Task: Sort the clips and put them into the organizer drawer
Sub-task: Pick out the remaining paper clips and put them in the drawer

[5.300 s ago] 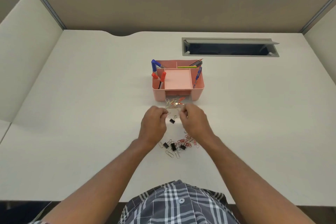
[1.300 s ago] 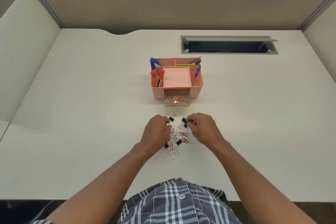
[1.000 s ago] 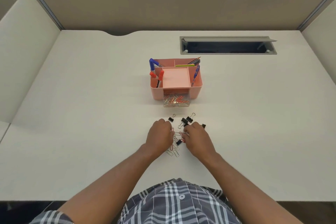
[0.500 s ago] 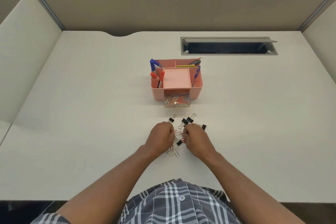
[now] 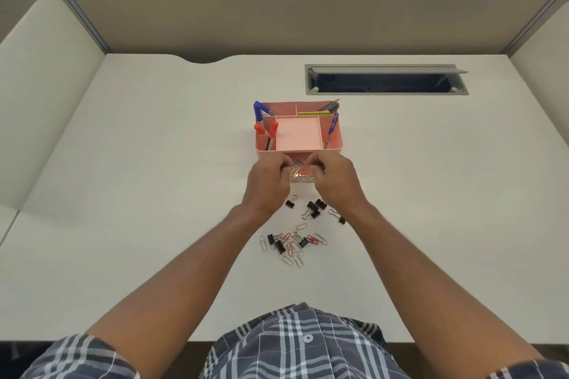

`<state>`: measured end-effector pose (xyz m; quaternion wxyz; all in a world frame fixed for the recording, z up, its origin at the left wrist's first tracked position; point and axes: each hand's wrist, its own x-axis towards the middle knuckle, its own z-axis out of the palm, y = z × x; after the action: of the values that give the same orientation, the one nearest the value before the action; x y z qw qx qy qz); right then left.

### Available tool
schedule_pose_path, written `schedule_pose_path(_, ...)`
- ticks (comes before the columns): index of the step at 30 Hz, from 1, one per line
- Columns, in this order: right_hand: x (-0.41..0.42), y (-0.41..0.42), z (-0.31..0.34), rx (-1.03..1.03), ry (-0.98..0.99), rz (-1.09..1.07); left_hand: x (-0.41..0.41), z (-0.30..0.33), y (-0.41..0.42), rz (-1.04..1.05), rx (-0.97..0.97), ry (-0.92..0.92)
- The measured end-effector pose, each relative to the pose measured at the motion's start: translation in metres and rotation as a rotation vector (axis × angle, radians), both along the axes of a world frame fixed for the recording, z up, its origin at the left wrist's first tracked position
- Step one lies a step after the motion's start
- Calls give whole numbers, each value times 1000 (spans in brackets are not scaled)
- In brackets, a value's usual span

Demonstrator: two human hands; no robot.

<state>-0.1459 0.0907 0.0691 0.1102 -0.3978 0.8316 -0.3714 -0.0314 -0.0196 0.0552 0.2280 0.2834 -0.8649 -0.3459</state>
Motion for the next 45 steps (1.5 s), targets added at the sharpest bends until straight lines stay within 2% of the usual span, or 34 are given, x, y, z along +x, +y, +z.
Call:
schedule_pose_path(5, -9, -14, 0, 89, 25, 62, -10, -1, -6, -6, 6, 4)
schedule_pose_path(11, -12, 16, -1, -15, -108, -53, 15, -11, 7, 18, -36, 77)
schedule_pose_path(13, -11, 35, -17, 63, -105, -115, 34, -30, 16, 35, -7, 9)
schedule_pose_path(15, -7, 54, -39, 229, -78, -150, 51, -50, 27, 18, 39, -109)
schedule_pose_path(18, 7, 73, -66, 414, -9, -97, 69, -70, 40, -60, 58, -256)
schedule_pose_path(21, 28, 77, -78, 420, 113, -33, 68, -74, 48, -140, 25, -302)
schedule_pose_path(24, 41, 75, -82, 407, 229, -11, 55, -70, 50, -222, -115, -340)
schedule_pose_path(27, 42, 73, -87, 384, 256, -7, 43, -67, 49, -232, -256, -417)
schedule_pose_path(32, 33, 71, -79, 384, 235, -76, 45, -73, 45, -200, -291, -427)
schedule_pose_path(37, 28, 62, -78, 393, 207, 22, 50, -69, 40, -194, -247, -428)
schedule_pose_path(42, 30, 63, -73, 293, 178, -2, 62, -70, 24, -104, -64, -330)
schedule_pose_path(45, 39, 69, -65, 310, 54, 102, 77, -70, 17, -36, 7, -311)
